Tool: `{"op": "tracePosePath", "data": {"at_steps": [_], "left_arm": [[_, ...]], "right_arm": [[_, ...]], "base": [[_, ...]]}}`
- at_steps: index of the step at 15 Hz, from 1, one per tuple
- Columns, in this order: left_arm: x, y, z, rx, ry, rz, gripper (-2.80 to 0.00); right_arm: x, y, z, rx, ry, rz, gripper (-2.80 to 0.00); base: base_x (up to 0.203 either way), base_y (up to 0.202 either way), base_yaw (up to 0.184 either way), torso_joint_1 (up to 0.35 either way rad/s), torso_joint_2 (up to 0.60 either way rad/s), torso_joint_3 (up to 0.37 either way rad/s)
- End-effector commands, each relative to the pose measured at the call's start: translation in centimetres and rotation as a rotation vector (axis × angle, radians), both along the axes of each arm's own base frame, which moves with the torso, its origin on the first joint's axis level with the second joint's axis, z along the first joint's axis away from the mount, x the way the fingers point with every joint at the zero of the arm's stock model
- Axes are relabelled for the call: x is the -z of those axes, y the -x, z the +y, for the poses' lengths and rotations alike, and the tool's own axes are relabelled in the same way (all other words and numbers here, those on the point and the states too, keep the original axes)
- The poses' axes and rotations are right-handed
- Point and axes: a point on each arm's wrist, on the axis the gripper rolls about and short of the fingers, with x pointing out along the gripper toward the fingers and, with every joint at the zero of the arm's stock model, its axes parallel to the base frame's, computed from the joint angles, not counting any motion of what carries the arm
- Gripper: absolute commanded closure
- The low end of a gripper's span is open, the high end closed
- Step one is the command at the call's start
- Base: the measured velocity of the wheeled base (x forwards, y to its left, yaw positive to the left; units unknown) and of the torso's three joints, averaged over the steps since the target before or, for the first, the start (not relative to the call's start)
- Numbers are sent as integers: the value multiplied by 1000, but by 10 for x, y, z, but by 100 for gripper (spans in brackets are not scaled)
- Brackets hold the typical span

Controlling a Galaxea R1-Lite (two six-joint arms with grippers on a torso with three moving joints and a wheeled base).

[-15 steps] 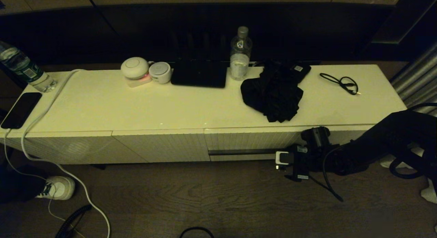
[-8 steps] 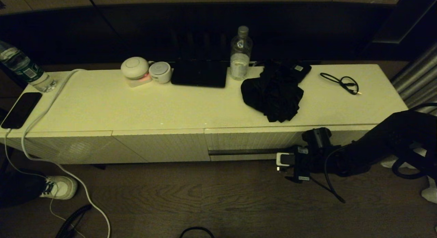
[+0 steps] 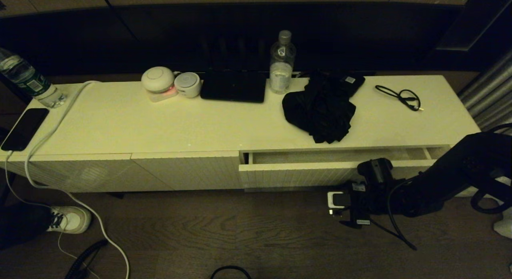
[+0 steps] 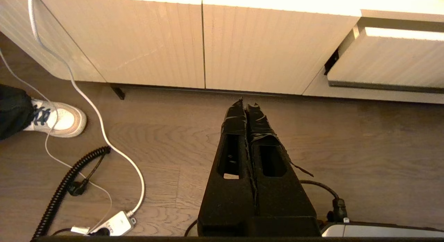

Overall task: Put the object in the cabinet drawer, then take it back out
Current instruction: Open the drawer

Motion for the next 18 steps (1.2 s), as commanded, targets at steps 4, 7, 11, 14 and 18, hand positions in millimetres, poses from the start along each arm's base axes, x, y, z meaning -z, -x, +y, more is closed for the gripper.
{"op": "tracePosePath", "data": {"at_steps": [4,7,11,14,18], "left_arm": [[0,0,0,-1,1,-2,0],[0,0,0,-1,1,-2,0],[0,0,0,-1,1,-2,0],[0,0,0,-1,1,-2,0],[0,0,0,-1,1,-2,0]], "right_arm": [[1,35,-5,-11,18,71,-280],[-25,52,-3,-26,8,28,-280],[-69,97,-5,-31,-27,-44,-280],[-116,142,-13,-41,-54,-135,0],[-157,207,-30,-20,-9,-68,0]], "base": [[0,0,0,0,0,0],[0,0,0,0,0,0],[0,0,0,0,0,0],[0,0,0,0,0,0],[0,0,0,0,0,0]]}}
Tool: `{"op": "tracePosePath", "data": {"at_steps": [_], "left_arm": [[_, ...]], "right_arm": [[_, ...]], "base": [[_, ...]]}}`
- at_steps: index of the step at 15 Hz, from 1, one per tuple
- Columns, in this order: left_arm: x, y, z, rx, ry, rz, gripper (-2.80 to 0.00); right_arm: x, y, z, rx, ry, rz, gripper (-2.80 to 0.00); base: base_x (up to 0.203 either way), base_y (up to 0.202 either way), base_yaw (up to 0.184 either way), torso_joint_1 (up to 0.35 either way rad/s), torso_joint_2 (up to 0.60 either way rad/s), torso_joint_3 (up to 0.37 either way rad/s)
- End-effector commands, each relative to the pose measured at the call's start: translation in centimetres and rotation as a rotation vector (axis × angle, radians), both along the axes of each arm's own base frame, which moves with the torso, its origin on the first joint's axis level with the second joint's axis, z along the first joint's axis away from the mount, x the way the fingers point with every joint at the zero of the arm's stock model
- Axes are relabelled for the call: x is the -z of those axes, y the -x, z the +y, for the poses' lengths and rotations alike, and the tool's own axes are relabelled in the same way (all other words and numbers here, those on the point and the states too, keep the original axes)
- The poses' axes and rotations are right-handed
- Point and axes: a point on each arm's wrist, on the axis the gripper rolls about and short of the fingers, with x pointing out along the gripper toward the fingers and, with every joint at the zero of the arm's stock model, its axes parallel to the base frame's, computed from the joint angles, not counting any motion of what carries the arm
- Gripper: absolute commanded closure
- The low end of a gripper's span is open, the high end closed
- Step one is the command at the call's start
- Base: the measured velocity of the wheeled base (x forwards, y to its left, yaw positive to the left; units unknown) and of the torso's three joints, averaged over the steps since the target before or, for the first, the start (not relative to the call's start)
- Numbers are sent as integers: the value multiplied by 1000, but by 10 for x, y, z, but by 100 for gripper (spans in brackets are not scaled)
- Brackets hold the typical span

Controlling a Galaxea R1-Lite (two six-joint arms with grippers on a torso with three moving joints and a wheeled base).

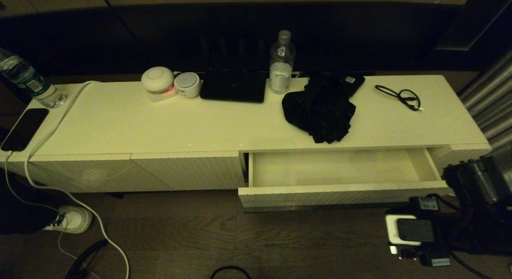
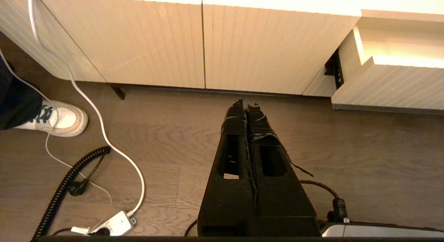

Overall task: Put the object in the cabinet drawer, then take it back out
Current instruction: Open the drawer

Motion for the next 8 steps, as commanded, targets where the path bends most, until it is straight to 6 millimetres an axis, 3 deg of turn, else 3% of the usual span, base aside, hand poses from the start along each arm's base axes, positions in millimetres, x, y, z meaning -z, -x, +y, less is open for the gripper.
{"op": "tracePosePath", "data": {"at_steps": [1,3,8], "left_arm": [[0,0,0,-1,1,-2,0],[0,0,0,-1,1,-2,0],[0,0,0,-1,1,-2,0]], "right_arm": [[-40,44,-13,7,20,-7,0],[-56,43,-13,18,28,-11,0],[-48,-7,1,31,52,25,0]], "base": [[0,0,0,0,0,0],[0,0,0,0,0,0],[0,0,0,0,0,0]]}}
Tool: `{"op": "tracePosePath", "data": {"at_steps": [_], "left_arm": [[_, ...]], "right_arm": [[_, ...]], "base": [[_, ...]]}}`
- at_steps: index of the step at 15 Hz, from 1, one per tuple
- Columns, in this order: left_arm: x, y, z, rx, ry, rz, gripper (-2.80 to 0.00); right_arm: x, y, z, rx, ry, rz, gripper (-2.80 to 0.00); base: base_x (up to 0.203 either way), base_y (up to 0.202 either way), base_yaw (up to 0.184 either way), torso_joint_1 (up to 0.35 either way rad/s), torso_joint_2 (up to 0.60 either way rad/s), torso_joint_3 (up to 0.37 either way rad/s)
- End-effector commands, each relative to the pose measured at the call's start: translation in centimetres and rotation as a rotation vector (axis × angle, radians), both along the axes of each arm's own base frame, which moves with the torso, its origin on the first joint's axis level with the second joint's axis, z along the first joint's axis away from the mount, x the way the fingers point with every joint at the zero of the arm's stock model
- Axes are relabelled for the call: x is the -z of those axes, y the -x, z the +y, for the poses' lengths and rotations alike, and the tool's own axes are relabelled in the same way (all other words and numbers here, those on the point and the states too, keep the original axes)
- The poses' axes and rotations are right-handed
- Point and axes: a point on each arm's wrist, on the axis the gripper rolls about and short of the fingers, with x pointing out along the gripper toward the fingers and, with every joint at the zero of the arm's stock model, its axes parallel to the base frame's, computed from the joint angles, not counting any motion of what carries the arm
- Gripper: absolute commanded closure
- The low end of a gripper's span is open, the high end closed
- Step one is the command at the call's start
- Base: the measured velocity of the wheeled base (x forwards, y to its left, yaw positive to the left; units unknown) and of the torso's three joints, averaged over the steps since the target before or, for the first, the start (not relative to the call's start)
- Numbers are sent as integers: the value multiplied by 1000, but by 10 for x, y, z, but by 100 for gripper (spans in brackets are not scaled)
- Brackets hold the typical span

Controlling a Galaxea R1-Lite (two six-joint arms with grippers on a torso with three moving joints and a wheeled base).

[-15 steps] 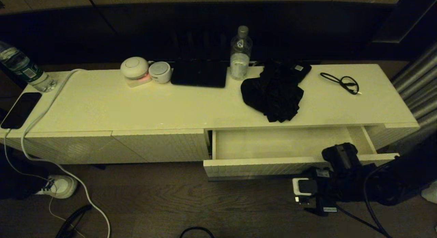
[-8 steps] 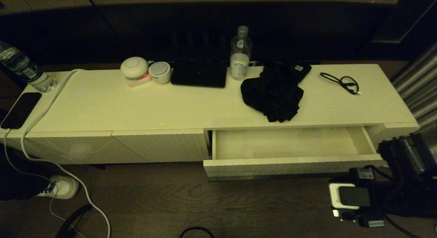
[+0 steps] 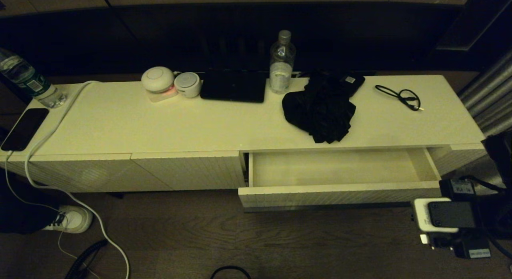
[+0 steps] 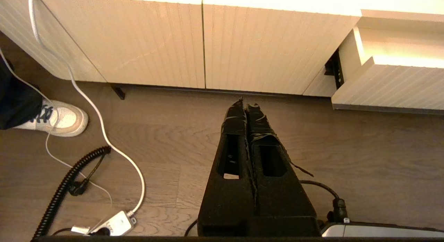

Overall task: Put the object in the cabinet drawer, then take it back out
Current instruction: Open the drawer

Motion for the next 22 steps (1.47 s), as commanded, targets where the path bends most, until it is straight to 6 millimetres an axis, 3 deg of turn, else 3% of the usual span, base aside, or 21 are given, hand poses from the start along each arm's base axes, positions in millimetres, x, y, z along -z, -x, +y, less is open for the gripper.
{"op": "tracePosePath", "data": {"at_steps": [1,5,8,12,16,22], "left_arm": [[0,0,0,-1,1,-2,0],[0,0,0,1,1,-2,0],[0,0,0,-1,1,-2,0],[0,0,0,-1,1,-2,0],[0,0,0,1,1,-2,0],[0,0,0,-1,1,-2,0]], "right_arm": [[15,-37,10,-2,20,38,0],[26,-94,25,37,46,-4,0],[32,-120,32,59,34,-38,0],[43,-135,37,71,28,-35,0],[38,-148,39,165,9,-71,0],[40,-140,37,166,15,-44,0]], "base": [[0,0,0,0,0,0],[0,0,0,0,0,0],[0,0,0,0,0,0],[0,0,0,0,0,0],[0,0,0,0,0,0],[0,0,0,0,0,0]]}}
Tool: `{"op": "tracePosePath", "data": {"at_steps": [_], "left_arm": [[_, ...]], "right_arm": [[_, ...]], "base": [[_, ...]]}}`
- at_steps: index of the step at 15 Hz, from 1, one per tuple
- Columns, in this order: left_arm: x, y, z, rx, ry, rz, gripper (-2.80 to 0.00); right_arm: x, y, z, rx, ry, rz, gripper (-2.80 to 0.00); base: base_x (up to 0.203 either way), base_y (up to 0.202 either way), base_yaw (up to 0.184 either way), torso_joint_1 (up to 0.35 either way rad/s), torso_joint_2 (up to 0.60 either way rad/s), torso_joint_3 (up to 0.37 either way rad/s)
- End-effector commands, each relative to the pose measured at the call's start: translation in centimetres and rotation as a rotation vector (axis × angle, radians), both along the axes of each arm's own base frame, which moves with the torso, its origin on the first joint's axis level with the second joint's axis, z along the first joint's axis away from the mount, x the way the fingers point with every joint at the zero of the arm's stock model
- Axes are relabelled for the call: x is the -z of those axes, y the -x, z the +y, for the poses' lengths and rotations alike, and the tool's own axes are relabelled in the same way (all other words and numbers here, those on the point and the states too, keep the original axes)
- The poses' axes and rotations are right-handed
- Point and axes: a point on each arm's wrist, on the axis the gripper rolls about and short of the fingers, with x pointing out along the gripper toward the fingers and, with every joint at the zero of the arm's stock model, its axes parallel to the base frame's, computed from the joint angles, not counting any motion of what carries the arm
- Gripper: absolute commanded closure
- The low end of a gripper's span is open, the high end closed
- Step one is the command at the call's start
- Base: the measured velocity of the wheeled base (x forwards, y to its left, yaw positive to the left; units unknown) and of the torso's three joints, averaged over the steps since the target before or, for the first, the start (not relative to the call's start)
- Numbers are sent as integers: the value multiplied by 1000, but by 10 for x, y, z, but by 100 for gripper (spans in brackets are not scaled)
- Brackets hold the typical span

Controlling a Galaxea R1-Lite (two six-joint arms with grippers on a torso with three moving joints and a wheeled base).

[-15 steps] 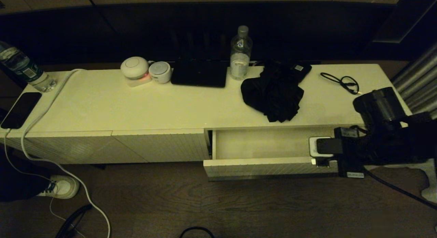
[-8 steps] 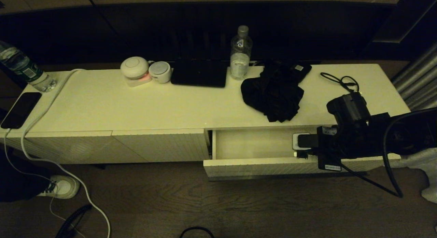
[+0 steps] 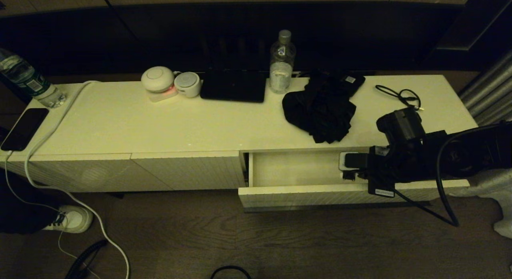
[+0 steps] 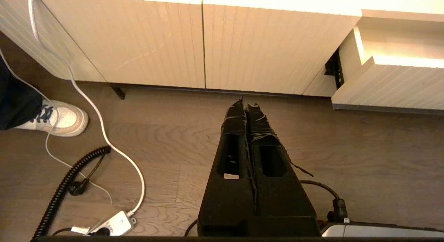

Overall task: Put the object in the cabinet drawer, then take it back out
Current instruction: Open the drawer

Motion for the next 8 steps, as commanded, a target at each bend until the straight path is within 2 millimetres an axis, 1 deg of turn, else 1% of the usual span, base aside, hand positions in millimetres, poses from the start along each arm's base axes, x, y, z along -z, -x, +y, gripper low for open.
{"op": "tracePosePath", "data": {"at_steps": [1,5,8], "left_arm": [[0,0,0,-1,0,-2,0],[0,0,0,-1,0,-2,0],[0,0,0,-1,0,-2,0]], "right_arm": [[8,10,-2,-8,18,42,0],[19,23,0,-26,32,95,0],[31,36,1,-39,50,148,0]], "base": [[0,0,0,0,0,0],[0,0,0,0,0,0],[0,0,0,0,0,0]]}}
